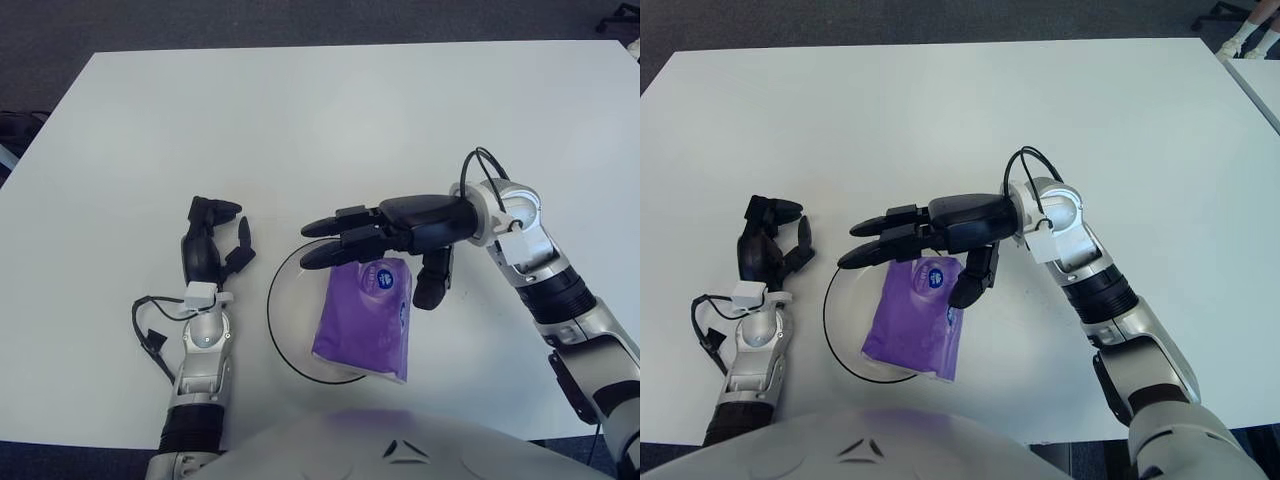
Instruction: Put the tissue paper into the plate.
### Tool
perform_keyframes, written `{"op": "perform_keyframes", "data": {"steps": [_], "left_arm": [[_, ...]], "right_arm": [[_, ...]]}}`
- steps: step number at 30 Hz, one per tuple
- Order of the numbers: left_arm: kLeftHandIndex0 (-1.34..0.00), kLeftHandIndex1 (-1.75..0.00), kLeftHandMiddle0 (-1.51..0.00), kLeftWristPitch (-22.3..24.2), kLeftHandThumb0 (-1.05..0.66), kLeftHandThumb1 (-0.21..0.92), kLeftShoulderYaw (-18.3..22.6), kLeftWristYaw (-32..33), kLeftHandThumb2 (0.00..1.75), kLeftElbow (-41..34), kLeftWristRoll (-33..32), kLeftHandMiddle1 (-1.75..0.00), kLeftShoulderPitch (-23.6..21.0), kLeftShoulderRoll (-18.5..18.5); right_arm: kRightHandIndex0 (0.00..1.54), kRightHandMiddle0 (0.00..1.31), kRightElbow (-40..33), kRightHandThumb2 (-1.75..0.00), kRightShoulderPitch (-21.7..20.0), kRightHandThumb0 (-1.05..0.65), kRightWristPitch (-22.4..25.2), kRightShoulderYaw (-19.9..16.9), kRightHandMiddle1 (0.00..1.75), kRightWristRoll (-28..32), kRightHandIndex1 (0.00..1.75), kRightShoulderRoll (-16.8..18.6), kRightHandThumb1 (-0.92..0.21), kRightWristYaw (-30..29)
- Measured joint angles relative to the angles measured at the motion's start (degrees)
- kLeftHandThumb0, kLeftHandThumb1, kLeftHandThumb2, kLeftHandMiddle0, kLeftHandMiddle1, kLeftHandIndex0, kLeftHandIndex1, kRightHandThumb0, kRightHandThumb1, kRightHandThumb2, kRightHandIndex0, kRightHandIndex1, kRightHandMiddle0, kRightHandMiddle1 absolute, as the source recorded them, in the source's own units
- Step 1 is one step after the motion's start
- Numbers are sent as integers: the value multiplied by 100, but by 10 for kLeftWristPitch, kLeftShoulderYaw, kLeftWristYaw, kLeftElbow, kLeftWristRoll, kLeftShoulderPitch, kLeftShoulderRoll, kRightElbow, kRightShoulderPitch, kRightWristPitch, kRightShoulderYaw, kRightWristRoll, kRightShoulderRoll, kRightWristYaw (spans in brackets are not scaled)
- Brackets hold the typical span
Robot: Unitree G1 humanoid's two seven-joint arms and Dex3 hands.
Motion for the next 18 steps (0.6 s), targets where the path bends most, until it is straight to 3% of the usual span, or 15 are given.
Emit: {"op": "perform_keyframes", "data": {"steps": [8, 18], "left_arm": [[-31, -175, -48, 25, -37, 72, 1, 4, 81, -2, 3, -165, 0, -3], [-31, -175, -49, 33, -38, 72, 2, 7, 81, -6, 11, -164, 0, -6]], "right_arm": [[0, 0, 2, -86, 4, -105, 14, -4, 0, 2, 0, 7, -92, -6], [0, 0, -1, -102, 28, -100, 38, -32, 0, 1, 0, 17, -92, -43]]}}
